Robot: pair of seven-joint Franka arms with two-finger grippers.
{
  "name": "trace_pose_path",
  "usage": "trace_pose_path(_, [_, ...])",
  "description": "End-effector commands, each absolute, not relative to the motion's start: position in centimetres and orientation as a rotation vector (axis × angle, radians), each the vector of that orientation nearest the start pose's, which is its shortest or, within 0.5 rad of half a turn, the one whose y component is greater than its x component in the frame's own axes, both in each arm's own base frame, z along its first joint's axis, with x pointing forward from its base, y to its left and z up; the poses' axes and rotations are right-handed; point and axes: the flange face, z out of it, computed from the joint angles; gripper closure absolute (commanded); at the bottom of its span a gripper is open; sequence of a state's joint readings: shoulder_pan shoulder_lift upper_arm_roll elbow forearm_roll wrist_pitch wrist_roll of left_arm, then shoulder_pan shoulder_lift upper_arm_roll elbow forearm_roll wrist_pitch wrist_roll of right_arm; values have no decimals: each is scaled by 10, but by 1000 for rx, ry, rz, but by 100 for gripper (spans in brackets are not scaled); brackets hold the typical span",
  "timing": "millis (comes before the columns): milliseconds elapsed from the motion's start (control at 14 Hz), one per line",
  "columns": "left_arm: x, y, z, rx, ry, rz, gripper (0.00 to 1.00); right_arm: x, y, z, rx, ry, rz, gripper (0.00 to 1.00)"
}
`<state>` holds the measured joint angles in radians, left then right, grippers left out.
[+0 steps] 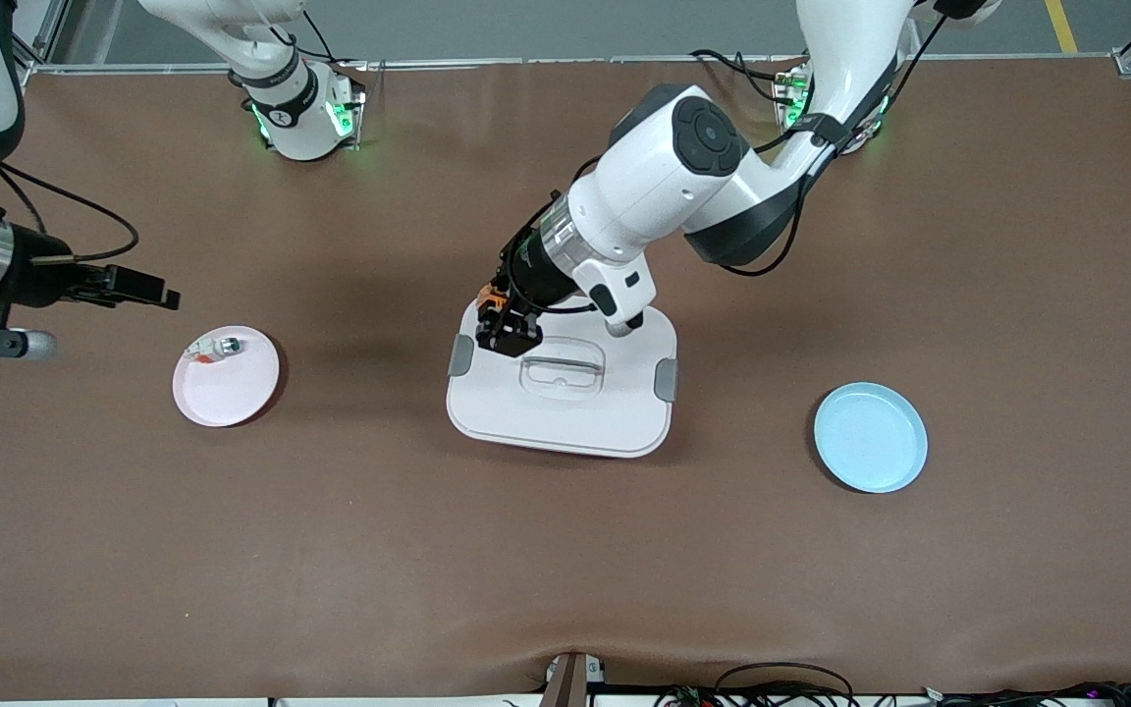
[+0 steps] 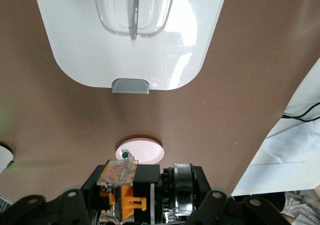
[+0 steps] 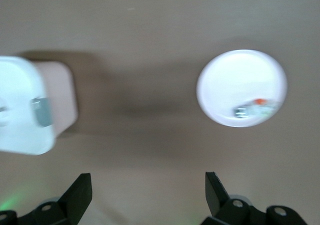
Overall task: Transfer orange switch to right arm and place
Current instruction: 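Hold the switch out while the right gripper reaches toward it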
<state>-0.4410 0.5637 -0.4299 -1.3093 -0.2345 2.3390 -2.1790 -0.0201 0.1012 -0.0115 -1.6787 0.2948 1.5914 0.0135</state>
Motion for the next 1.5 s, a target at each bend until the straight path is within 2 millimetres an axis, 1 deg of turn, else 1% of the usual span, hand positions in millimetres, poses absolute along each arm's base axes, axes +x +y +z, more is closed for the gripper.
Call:
trace_pose_path(0, [539, -526, 495, 1834, 1829, -553, 100, 572, 61, 503, -2714, 53, 241, 0])
trace_pose_path(143, [536, -530, 494, 1828, 1844, -561, 100, 569, 97, 503, -2632, -8, 242, 0])
trace_pose_path(214, [528, -537, 494, 1847, 1831, -557, 100, 567, 119, 505, -2626, -48, 232, 0])
trace_pose_path(286, [527, -538, 493, 1848, 1832, -559, 100, 566, 133, 508, -2597, -60, 215, 0])
trace_pose_path(429, [527, -539, 489, 1850, 1838, -565, 100, 568, 150, 513, -2505, -45, 185, 0])
trace_pose_path(500, [527, -540, 487, 1851, 1840, -564, 100, 567, 165, 515, -2489, -57, 155, 0])
trace_pose_path(571, [529, -538, 485, 1843, 1855, -564, 100, 569, 171, 518, -2460, -47, 133, 0])
trace_pose_path(643, [531, -538, 481, 1841, 1863, -562, 100, 570, 173, 516, -2412, -16, 121, 0])
trace_pose_path(714, [526, -543, 479, 1853, 1859, -557, 100, 570, 175, 506, -2386, 2, 105, 0])
trace_pose_path(786, [527, -544, 476, 1856, 1864, -541, 100, 567, 183, 497, -2359, -24, 90, 0])
trace_pose_path(857, [522, -550, 473, 1871, 1859, -530, 100, 561, 194, 488, -2331, -22, 98, 0])
trace_pose_path(929, [522, -551, 471, 1875, 1862, -515, 100, 558, 199, 481, -2318, 5, 84, 0])
trace_pose_path(1000, [521, -552, 470, 1877, 1863, -517, 100, 552, 211, 476, -2305, 15, 76, 0])
trace_pose_path(1071, [521, -552, 470, 1876, 1861, -517, 100, 549, 219, 471, -2290, 35, 66, 0])
trace_pose_path(1143, [523, -552, 474, 1869, 1857, -518, 100, 547, 228, 469, -2284, 42, 53, 0])
trace_pose_path(1214, [523, -555, 468, 1871, 1860, -524, 100, 545, 235, 468, -2279, 44, 38, 0])
trace_pose_path(1357, [526, -555, 473, 1859, 1851, -525, 100, 544, 244, 467, -2267, 54, 24, 0])
trace_pose_path(1429, [527, -556, 469, 1859, 1854, -530, 100, 542, 246, 466, -2267, 51, 26, 0])
